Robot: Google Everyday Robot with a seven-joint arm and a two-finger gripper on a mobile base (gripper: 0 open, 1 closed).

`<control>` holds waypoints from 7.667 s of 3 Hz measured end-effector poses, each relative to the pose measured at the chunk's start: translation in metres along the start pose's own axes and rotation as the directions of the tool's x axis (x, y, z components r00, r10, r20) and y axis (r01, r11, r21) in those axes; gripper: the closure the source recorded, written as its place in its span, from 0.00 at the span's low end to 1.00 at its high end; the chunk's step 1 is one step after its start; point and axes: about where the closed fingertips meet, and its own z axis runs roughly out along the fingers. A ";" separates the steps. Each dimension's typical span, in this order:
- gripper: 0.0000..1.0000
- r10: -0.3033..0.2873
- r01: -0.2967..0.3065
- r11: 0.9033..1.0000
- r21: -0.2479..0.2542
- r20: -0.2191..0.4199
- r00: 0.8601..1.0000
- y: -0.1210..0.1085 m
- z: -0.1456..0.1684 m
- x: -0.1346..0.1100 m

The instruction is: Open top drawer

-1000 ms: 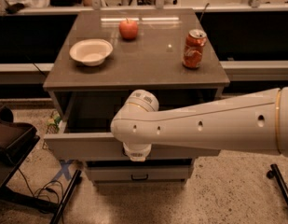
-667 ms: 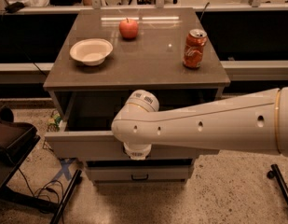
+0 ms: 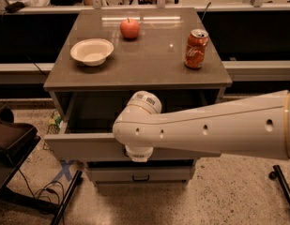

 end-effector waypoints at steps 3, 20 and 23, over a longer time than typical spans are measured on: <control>1.00 0.006 -0.006 0.977 0.213 0.004 1.000 -0.036 -0.169 0.030; 0.36 0.127 -0.116 0.974 -0.192 0.043 0.991 0.040 -0.051 0.113; 0.00 0.126 -0.116 0.975 -0.189 0.041 0.991 0.040 -0.052 0.113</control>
Offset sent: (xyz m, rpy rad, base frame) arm -0.0228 -0.0564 0.3734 -0.0271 -0.4764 -0.0070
